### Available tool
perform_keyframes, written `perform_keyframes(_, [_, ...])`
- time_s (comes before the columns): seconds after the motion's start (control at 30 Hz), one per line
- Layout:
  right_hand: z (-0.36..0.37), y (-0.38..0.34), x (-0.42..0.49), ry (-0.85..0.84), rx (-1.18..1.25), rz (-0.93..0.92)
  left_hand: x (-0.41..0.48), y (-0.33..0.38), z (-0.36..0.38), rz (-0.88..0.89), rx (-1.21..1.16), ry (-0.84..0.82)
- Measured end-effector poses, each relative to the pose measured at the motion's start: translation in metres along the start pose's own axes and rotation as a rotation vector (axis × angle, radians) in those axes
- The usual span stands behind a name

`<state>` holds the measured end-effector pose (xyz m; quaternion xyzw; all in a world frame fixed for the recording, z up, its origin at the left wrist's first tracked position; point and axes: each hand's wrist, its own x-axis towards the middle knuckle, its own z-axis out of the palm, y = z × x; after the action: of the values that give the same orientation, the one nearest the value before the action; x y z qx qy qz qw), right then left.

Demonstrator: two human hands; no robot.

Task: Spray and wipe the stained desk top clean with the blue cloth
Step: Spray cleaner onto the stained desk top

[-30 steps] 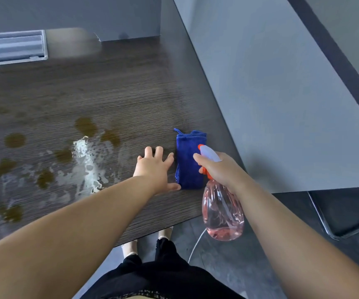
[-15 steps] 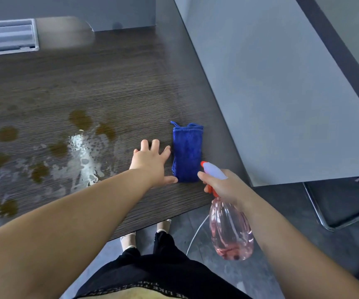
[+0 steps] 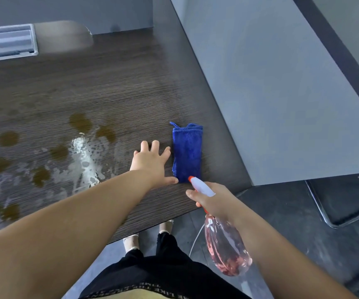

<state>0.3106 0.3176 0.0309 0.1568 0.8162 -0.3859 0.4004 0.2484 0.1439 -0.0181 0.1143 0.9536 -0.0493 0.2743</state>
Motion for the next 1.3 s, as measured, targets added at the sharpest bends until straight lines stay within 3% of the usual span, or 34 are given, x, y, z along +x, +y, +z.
perform_keyframes(0.13, [-0.005,0.007,0.000,0.023,-0.082,-0.006,0.000,0.000,0.000,0.004,0.002,0.001])
perform_keyframes(0.27, [-0.011,0.014,-0.003,0.047,0.047,0.053,-0.001,0.000,-0.001,0.002,-0.005,-0.007])
perform_keyframes(0.5, [-0.020,-0.008,0.006,0.124,0.105,-0.022,0.000,0.001,-0.001,-0.002,0.004,-0.027])
perform_keyframes(0.63, [-0.032,-0.031,0.017,0.156,0.019,-0.096,0.001,0.000,-0.002,0.001,-0.009,-0.028])
perform_keyframes(1.3, [-0.034,-0.036,0.013,0.066,-0.013,-0.134,0.014,-0.030,-0.026,0.008,-0.243,-0.034])
